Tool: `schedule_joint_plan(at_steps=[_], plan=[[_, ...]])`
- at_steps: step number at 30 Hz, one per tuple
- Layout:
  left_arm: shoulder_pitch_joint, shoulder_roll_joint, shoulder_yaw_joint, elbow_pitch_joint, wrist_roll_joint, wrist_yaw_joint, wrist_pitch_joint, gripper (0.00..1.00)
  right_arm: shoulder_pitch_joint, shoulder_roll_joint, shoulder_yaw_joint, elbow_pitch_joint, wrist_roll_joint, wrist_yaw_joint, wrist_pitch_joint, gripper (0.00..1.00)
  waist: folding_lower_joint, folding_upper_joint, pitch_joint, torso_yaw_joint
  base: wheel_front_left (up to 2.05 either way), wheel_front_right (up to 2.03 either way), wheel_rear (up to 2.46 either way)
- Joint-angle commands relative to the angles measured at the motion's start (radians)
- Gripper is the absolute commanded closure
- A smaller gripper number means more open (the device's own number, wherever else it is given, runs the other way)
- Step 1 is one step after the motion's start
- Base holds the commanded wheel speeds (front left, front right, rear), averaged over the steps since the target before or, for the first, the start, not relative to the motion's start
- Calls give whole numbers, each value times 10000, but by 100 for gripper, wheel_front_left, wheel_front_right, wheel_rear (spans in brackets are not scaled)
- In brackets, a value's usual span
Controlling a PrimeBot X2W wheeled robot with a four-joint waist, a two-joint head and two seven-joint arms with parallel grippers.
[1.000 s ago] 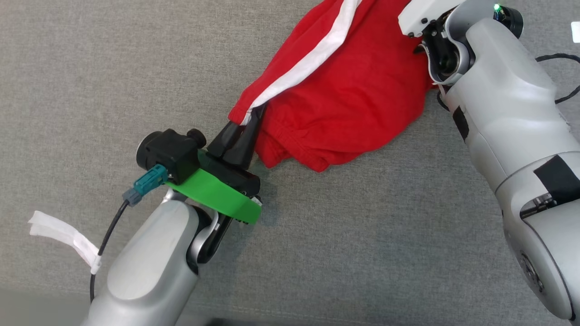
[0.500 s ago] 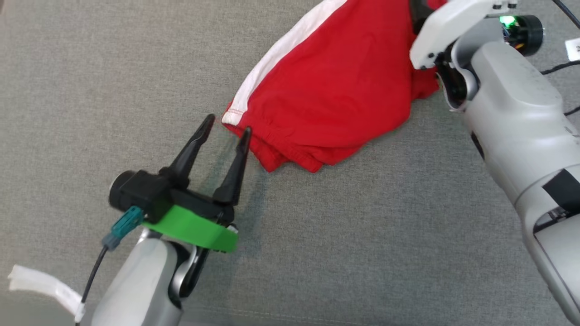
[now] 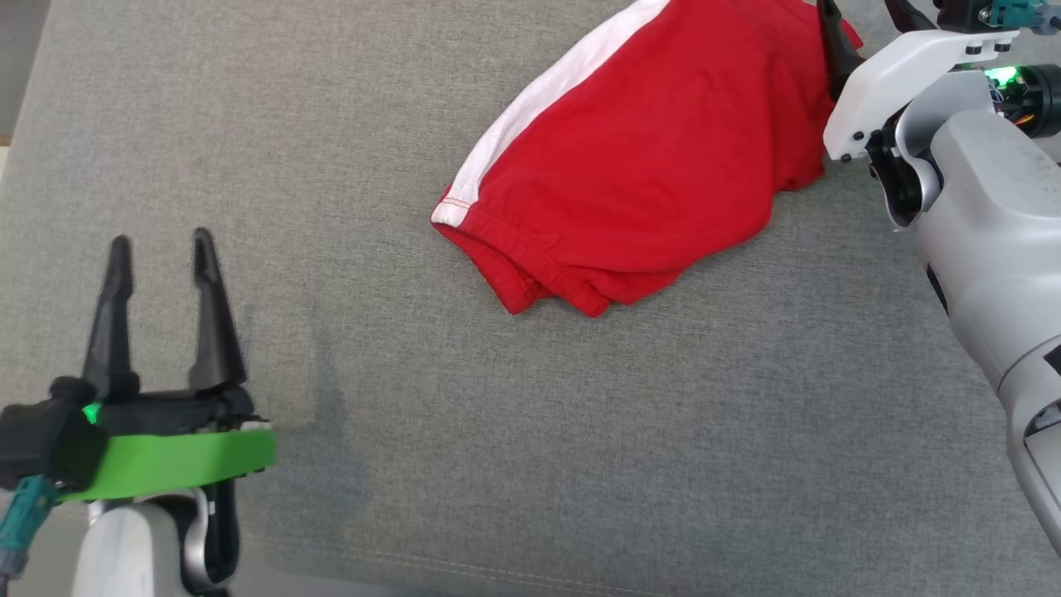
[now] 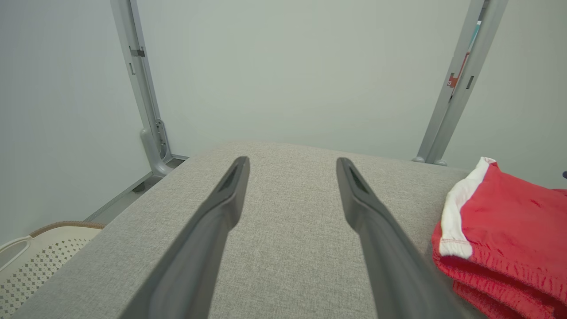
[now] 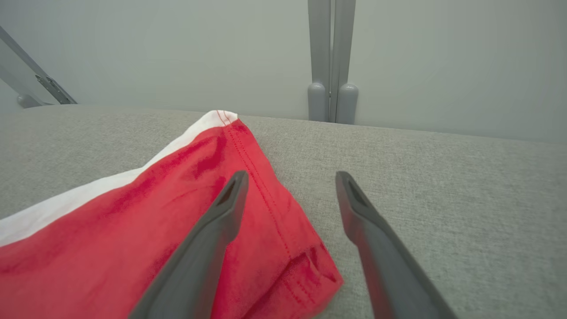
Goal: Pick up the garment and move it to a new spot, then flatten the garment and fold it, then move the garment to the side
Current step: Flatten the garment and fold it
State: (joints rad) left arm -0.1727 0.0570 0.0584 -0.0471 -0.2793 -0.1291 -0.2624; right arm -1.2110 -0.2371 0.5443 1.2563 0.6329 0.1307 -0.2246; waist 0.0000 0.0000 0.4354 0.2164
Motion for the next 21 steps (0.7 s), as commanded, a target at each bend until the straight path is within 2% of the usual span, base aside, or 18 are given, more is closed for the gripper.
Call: schedule_joint_plan(at_steps=[1, 6, 11, 21], plan=[[183, -36, 266, -48, 147, -2, -27, 0, 170, -74, 41, 64, 46, -2, 67, 0, 0, 0, 23, 74, 0, 0, 0], [371, -57, 631, 10, -21, 297, -27, 0, 143, -92, 298, 188, -237, -2, 287, 0, 0, 0, 85, 237, 0, 0, 0], [518, -61, 594, 138, -115, 579, -27, 0, 148, -329, 341, 302, -450, -2, 598, 0, 0, 0, 135, 396, 0, 0, 0], [348, -63, 467, 154, -220, 711, -27, 0, 581, -477, 272, 379, -772, -2, 1849, 0, 0, 0, 224, 552, 0, 0, 0]])
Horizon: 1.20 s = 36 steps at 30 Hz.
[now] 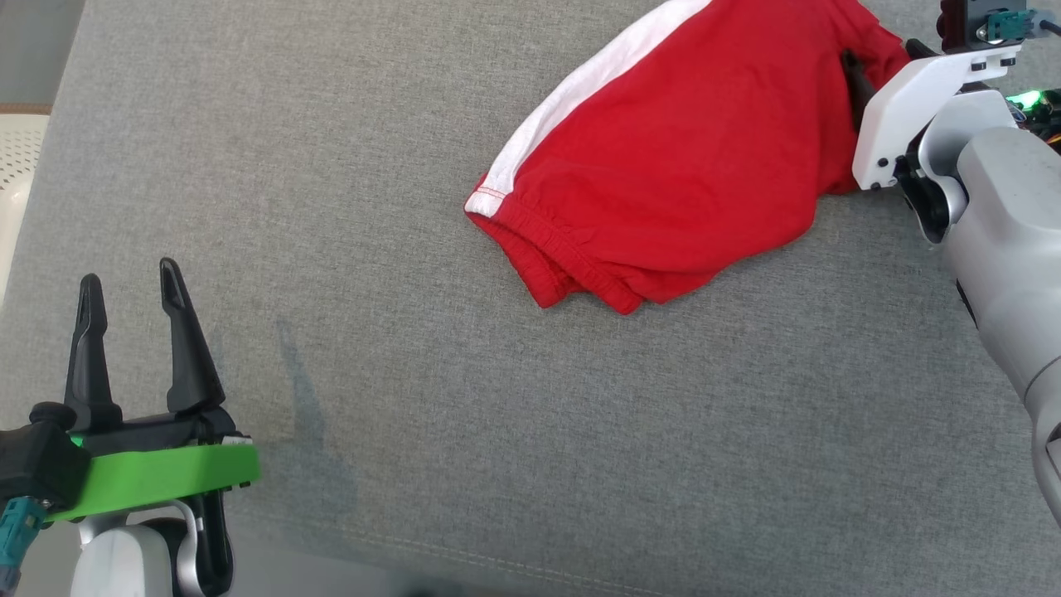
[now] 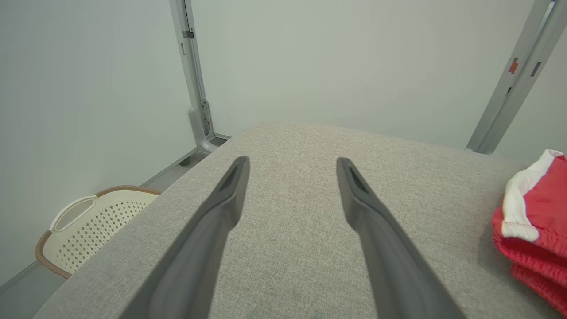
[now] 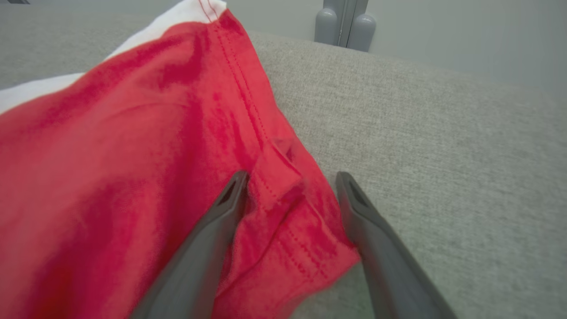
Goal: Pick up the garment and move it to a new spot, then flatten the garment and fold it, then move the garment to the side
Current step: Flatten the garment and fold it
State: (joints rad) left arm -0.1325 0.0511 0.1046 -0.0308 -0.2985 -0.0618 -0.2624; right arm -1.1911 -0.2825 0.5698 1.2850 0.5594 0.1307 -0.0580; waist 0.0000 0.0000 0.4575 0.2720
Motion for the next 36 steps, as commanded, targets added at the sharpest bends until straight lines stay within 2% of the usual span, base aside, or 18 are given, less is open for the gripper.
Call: schedule_joint_plan(at_steps=[1, 5, 7, 8, 13, 19, 36], plan=[[-63, -4, -2, -26, -23, 57, -27, 0, 470, 10, -3, 106, -18, -2, 377, 0, 0, 0, 4, -14, 0, 0, 0], [-82, -4, 0, -61, -7, 87, -27, 0, 677, 202, 81, 157, -52, -2, 909, 2, 0, 0, 1, -62, 0, 0, 0], [-87, -4, 34, -65, 9, 73, -27, 0, 715, 295, 131, 168, -23, 1, 1005, 73, 0, 0, 4, -101, 0, 0, 0], [-102, -4, 54, -49, 22, 59, -27, 0, 710, 337, 167, 169, -23, 1, 982, 100, 0, 0, 6, -124, 0, 0, 0], [-128, -3, 64, 20, 151, -49, -27, 0, 740, 472, 132, 6, 176, 1, 489, 100, 0, 0, -95, -304, 0, 0, 0], [153, 0, 363, -31, 372, -135, -27, 0, 1272, 739, 109, -699, 752, 0, -316, 100, 0, 0, -584, -855, 0, 0, 0], [1066, 5, 955, 70, 1143, -428, -27, 0, 4730, -224, -66, -3919, 3408, -5, -1623, 100, 0, 0, -1936, -2621, 0, 0, 0]])
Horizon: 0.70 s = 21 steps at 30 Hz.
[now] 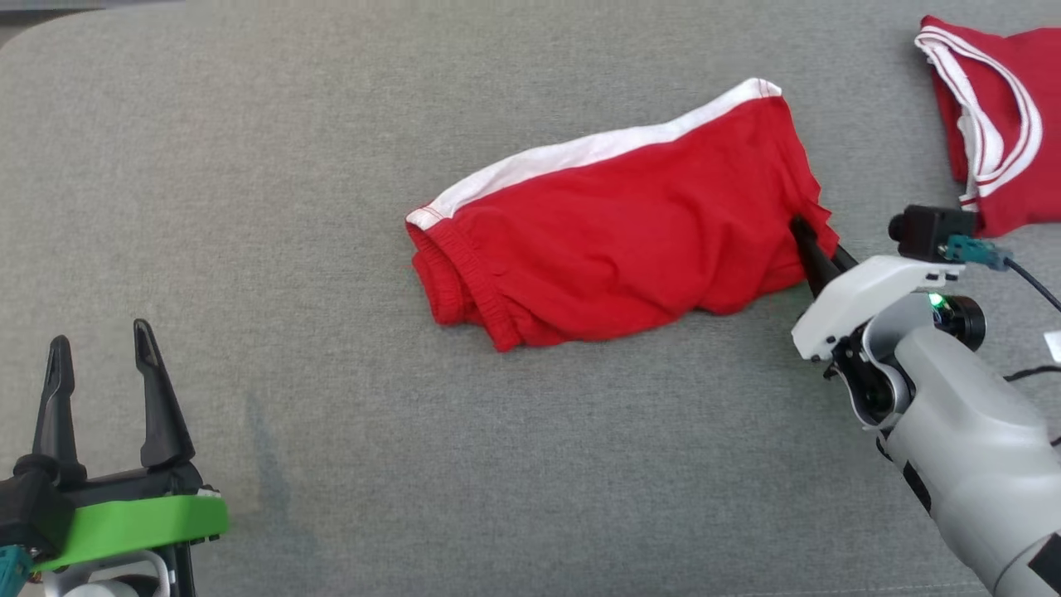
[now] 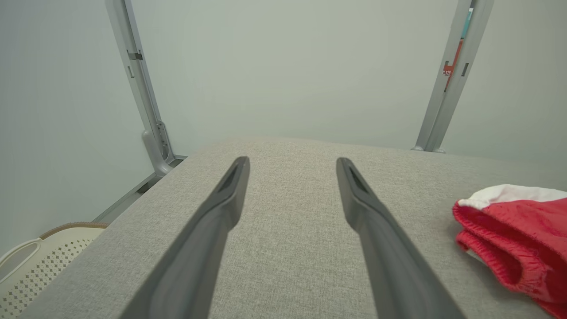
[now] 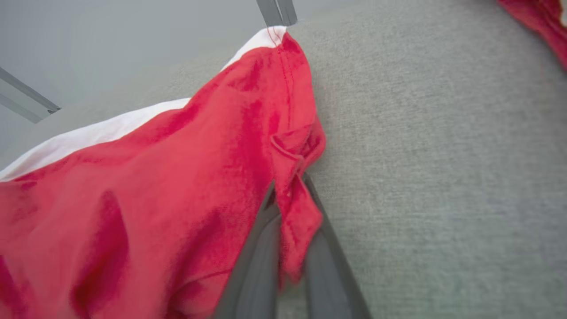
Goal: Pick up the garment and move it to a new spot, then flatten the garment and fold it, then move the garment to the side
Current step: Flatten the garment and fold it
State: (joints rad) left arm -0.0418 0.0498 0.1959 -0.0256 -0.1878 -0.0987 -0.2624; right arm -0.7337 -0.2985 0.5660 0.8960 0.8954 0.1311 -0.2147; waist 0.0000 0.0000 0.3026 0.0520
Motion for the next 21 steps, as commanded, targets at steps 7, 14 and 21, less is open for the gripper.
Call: schedule_joint_plan(at_steps=[7, 14, 21], plan=[[359, 19, 163, 128, 163, -126, -27, 0, 1524, -541, -753, -844, 586, -9, -348, 100, 0, 0, -704, -722, 0, 0, 0], [514, 19, 199, 110, 207, -145, -27, 0, 2573, -687, -1654, -1137, 607, -9, -456, 100, 0, 0, -888, -853, 0, 0, 0], [570, 18, 257, 135, 261, -177, -27, 0, 2458, -288, -2083, -1525, 245, -7, -495, 100, 0, 0, -920, -963, 0, 0, 0]])
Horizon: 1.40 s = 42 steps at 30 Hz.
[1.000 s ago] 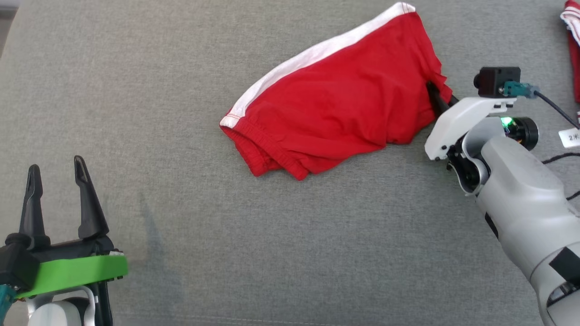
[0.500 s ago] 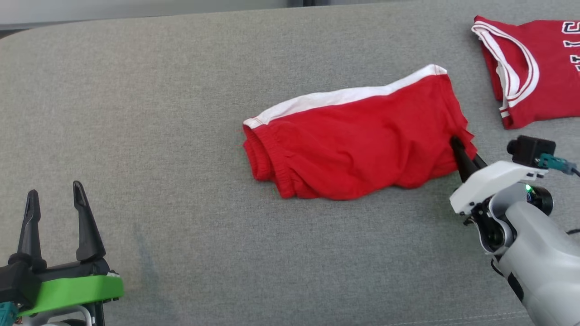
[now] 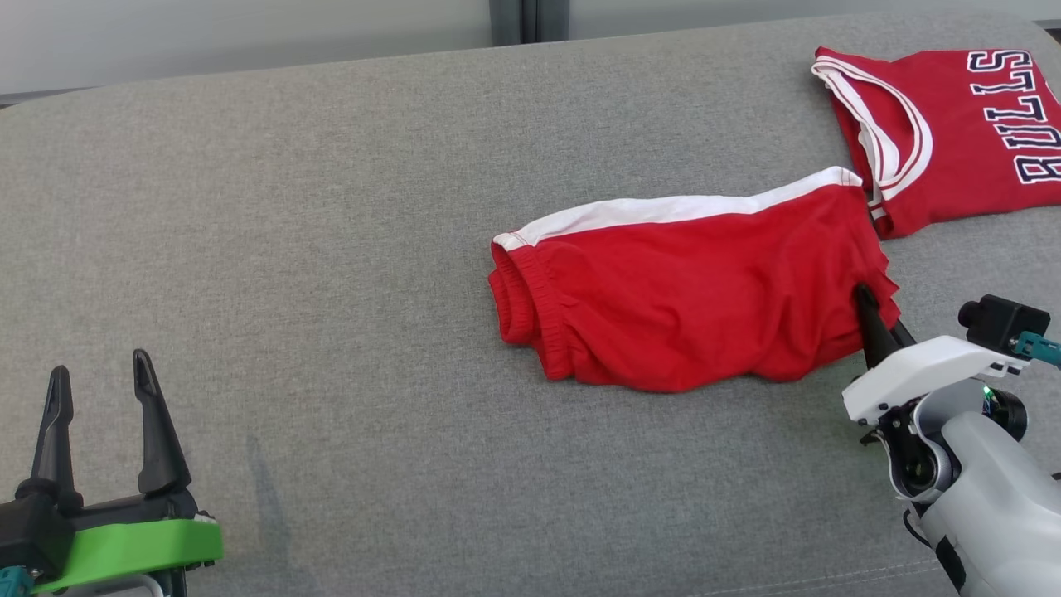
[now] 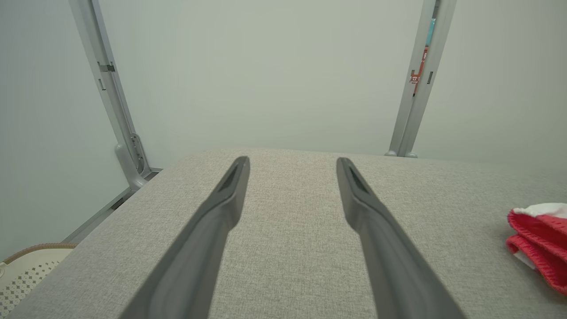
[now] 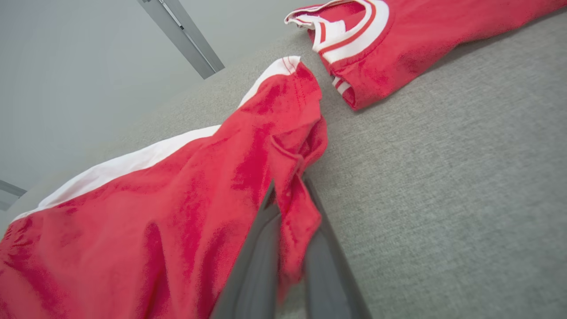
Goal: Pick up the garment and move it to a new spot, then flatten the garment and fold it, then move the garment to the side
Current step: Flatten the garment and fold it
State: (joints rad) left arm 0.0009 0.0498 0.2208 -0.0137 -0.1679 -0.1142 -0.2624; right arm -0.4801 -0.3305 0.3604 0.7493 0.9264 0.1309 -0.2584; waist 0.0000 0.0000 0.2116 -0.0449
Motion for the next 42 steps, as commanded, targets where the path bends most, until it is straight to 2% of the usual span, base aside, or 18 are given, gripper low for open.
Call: schedule_joint_plan(at_steps=[1, 10, 19, 25, 31, 32, 33, 34, 42], plan=[[135, 18, -2, 26, 68, -29, -27, 0, -93, 74, -56, -134, -124, -5, -61, 100, 0, 0, -21, 15, 0, 0, 0], [28, 18, -26, 0, 11, -31, -27, 0, -245, 728, 8, -1966, -834, -4, 3, 100, 0, 0, -136, 214, 0, 0, 0], [-25, 18, -167, 9, -128, 60, -27, 0, -12, 1319, 398, -3822, -1739, -4, 906, 100, 0, 0, -200, 590, 0, 0, 0], [-147, 18, -308, 59, -200, 89, -27, 0, 379, 1692, 1057, -4226, -2367, -2, 1601, 100, 0, 0, -135, 869, 0, 0, 0], [-201, 18, -458, 92, -269, 148, -27, 0, 823, 2057, 1738, -3718, -2395, -2, 1759, 100, 0, 0, -62, 1057, 0, 0, 0], [-210, 18, -460, 102, -281, 148, -27, 0, 867, 2079, 1861, -3582, -2350, -2, 1785, 75, 0, 0, -46, 1068, 0, 0, 0], [-232, 18, -465, 114, -290, 145, -27, 0, 861, 2104, 2049, -3455, -2320, -2, 1769, 16, 0, 0, -28, 1081, 0, 0, 0], [-248, 18, -468, 124, -294, 142, -27, 0, 844, 2125, 2192, -3364, -2252, -2, 1736, 0, 0, 0, -17, 1092, 0, 0, 0], [-184, 18, -460, 136, -143, 101, -27, 0, 456, 1772, 2573, -3272, -2263, -2, 653, 0, 0, 0, -42, 1015, 0, 0, 0]])
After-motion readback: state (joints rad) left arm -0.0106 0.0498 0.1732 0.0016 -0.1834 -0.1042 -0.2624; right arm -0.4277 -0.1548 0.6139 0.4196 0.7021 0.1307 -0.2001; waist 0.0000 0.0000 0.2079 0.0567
